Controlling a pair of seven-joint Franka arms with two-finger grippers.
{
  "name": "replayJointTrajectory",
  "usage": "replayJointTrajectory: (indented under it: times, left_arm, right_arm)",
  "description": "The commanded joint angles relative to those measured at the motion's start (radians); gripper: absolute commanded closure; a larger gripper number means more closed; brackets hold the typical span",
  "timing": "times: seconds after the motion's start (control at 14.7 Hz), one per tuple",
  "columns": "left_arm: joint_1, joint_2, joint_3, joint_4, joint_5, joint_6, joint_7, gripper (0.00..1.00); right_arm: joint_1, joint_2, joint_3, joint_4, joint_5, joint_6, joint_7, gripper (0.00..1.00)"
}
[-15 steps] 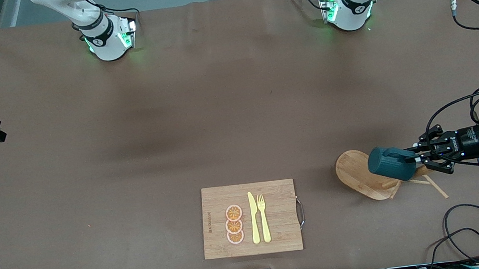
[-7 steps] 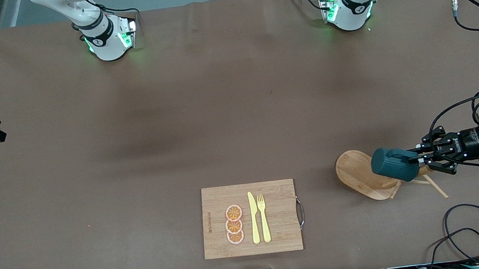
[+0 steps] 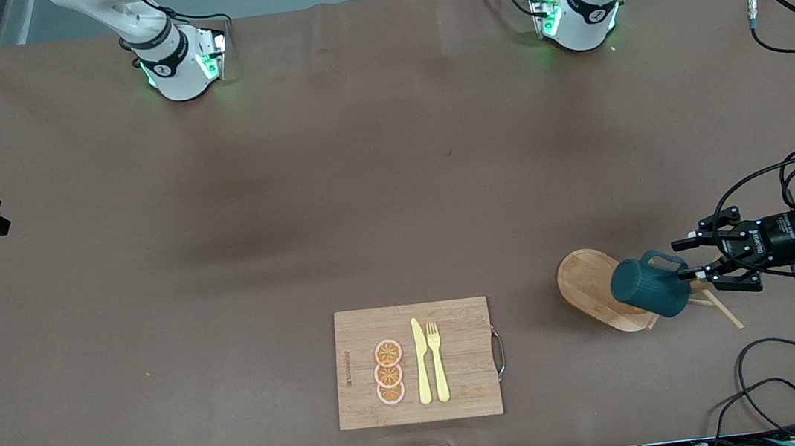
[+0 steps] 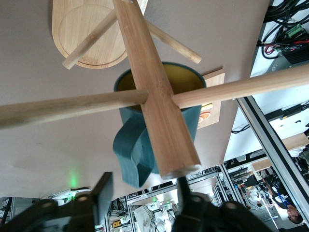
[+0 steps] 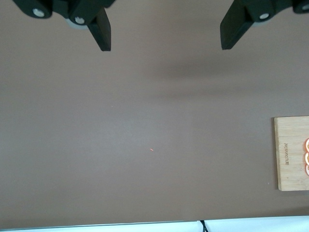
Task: Pass cup and hang on rack
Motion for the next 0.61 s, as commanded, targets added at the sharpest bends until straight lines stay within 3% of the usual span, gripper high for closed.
replayJointTrajectory:
  times: [0.0,0.27,0.54]
  left_arm:
    - [-0.003,-0.024,-0.006,0.005,-0.011,-0.014,-0.020,0.00]
    - [-0.020,-0.108,-0.035,0.007,0.045,-0.025,-0.023,0.00]
    - [-0.017,-0.223,-0.175,0.007,0.310,-0.047,-0.022,0.00]
  right_arm:
    - [-0.015,-0.018,0.009,-0.009,-0.003,-0.003,-0.012,0.00]
    - [-0.015,-0.018,0.009,-0.009,-0.003,-0.003,-0.012,0.00]
    - [-0.015,-0.018,0.009,-0.009,-0.003,-0.002,-0.012,0.00]
